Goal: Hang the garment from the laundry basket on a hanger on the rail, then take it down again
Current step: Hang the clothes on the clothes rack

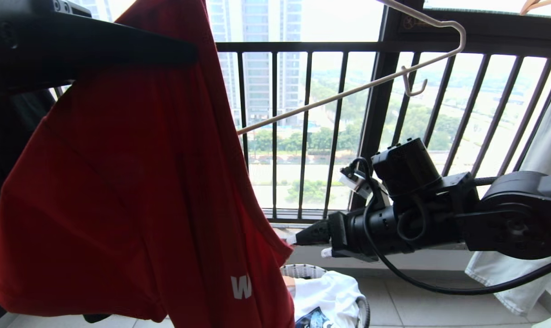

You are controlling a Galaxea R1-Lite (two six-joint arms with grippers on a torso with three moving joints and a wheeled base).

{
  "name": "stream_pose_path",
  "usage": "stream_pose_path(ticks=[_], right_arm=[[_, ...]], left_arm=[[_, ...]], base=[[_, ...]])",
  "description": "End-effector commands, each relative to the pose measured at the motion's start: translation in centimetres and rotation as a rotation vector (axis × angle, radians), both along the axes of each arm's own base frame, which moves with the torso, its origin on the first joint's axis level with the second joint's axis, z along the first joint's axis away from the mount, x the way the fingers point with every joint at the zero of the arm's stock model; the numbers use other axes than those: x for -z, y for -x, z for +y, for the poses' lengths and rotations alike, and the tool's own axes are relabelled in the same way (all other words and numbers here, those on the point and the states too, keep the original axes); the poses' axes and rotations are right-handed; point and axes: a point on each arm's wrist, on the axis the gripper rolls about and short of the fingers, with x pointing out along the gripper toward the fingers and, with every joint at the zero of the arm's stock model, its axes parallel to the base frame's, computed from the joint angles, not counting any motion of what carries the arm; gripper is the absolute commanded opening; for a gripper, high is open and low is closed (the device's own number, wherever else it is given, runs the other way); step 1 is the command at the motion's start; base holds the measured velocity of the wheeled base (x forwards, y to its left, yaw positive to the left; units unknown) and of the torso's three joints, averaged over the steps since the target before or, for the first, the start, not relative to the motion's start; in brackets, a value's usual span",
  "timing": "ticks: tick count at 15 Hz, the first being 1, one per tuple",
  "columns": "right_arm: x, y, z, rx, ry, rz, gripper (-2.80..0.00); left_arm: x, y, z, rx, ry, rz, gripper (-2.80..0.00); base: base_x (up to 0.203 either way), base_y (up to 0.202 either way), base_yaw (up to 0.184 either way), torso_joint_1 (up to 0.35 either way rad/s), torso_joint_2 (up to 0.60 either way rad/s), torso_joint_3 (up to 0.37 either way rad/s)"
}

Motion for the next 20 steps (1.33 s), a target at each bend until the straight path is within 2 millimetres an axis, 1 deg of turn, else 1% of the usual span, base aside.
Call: stream_pose_path(ticks=[1, 3, 5, 7, 8, 11, 12, 13, 17, 19, 20], right_arm=[[-0.6, -0.8, -1.3, 0.032, 0.007, -0.019, -2.8], [-1.7, -0.9, -2.0, 0.048, -0.004, -0.046, -2.8], [-2.7, -0.4, -2.3, 0.045, -0.031, -0.072, -2.8], [-3.2, -0.1, -2.3, 0.02, -0.057, -0.077, -2.8], [-3.3, 0.0, -2.1, 0.002, -0.068, -0.073, -2.8], [-3.8, -0.1, -0.7, -0.028, -0.117, -0.03, -2.8], [-3.8, -0.1, -0.6, -0.038, -0.126, -0.025, -2.8], [-4.1, -0.2, -0.6, -0.039, -0.134, -0.03, 0.0], [-4.4, 0.3, 0.2, -0.062, -0.141, -0.022, 0.0], [-4.6, 1.1, 0.7, -0.086, -0.148, -0.015, 0.0], [-4.8, 1.9, 1.0, -0.106, -0.15, -0.015, 0.0]], left_arm=[[0.0, -0.1, 0.0, 0.003, -0.001, 0.003, -2.8], [0.1, -0.1, 0.0, 0.0, -0.002, 0.004, -2.8], [0.1, -0.1, 0.0, 0.0, -0.002, 0.005, -2.8], [0.1, -0.1, 0.0, 0.0, -0.002, 0.005, -2.8], [0.1, -0.1, 0.0, 0.002, -0.002, 0.007, -2.8], [0.1, 0.6, 0.2, 0.007, 0.004, 0.022, -2.8], [0.1, 0.7, 0.2, 0.008, 0.003, 0.024, -2.8], [0.1, 0.7, 0.2, 0.008, 0.004, 0.021, -2.8], [0.2, 0.6, 0.2, 0.01, 0.002, 0.025, -2.8], [0.2, 0.5, 0.1, 0.01, 0.001, 0.026, -2.8], [0.2, 0.5, 0.1, 0.01, 0.001, 0.027, -2.8]], base=[[0.0, 0.0, 0.0, 0.0, 0.0, 0.0], [0.0, 0.0, 0.0, 0.0, 0.0, 0.0], [0.0, 0.0, 0.0, 0.0, 0.0, 0.0], [0.0, 0.0, 0.0, 0.0, 0.0, 0.0], [0.0, 0.0, 0.0, 0.0, 0.0, 0.0], [0.0, 0.0, 0.0, 0.0, 0.0, 0.0], [0.0, 0.0, 0.0, 0.0, 0.0, 0.0], [0.0, 0.0, 0.0, 0.0, 0.0, 0.0], [0.0, 0.0, 0.0, 0.0, 0.0, 0.0], [0.0, 0.0, 0.0, 0.0, 0.0, 0.0], [0.0, 0.0, 0.0, 0.0, 0.0, 0.0]])
